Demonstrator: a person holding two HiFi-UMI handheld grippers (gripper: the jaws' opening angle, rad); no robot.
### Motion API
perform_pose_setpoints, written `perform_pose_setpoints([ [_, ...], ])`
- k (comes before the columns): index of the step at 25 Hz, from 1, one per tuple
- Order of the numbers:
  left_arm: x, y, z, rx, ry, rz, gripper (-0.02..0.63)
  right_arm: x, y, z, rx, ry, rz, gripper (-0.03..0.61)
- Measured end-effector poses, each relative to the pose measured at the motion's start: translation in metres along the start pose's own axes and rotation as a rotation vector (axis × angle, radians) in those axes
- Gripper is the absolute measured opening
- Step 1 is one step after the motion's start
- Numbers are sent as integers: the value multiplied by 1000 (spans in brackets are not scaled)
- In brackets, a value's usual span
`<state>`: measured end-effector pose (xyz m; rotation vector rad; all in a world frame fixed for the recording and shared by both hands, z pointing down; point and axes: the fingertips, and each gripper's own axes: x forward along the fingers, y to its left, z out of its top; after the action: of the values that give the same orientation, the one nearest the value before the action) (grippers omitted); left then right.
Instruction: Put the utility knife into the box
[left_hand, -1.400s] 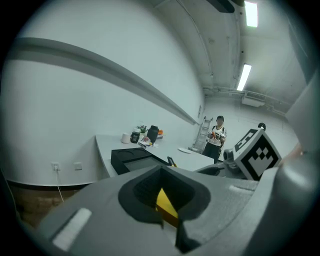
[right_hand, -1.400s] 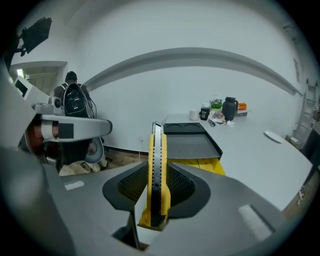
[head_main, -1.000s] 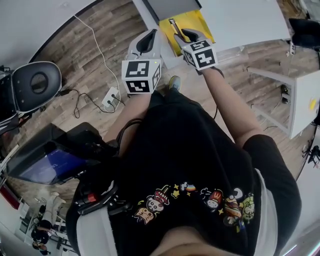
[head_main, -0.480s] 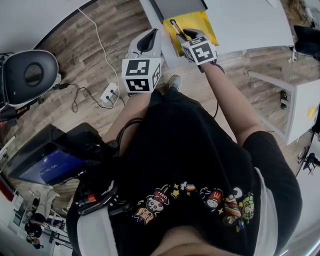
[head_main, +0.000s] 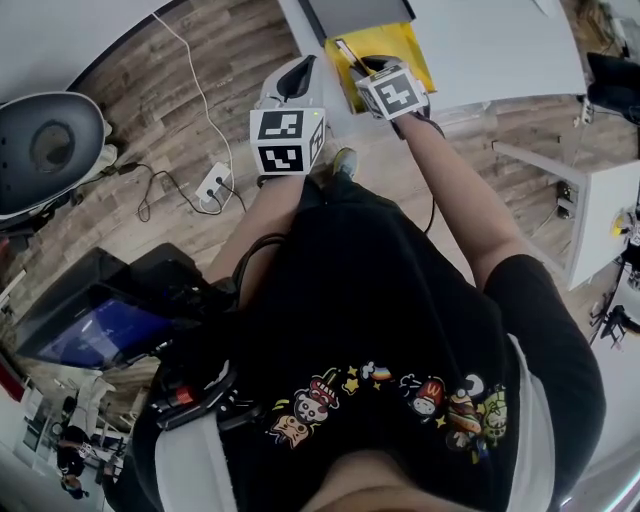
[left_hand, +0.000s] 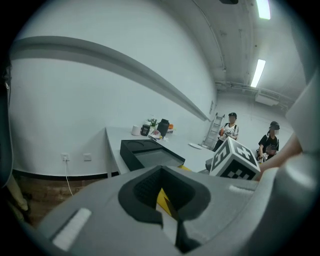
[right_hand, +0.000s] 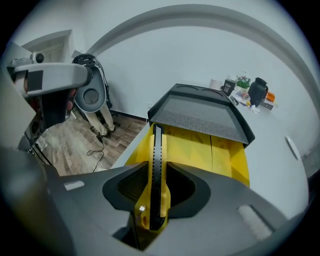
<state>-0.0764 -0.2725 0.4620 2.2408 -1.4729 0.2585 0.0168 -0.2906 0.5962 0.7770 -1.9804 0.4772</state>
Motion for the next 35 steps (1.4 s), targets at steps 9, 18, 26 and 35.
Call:
perform_pose_setpoints([
  [9,23,-1,-25,4,70,0,0,1,-10,1,-54,54,-63,140],
  [18,23,-4,-31,0,83,-5,0,3,3,-6,-40,64,-6,140],
  [26,18,4,-36,-10,89,8,1,1,2,-10,-11,22,-25,160],
  [35,15,13,-14,37,57,0,0,-84,-5,33,92,-373,-86,40],
])
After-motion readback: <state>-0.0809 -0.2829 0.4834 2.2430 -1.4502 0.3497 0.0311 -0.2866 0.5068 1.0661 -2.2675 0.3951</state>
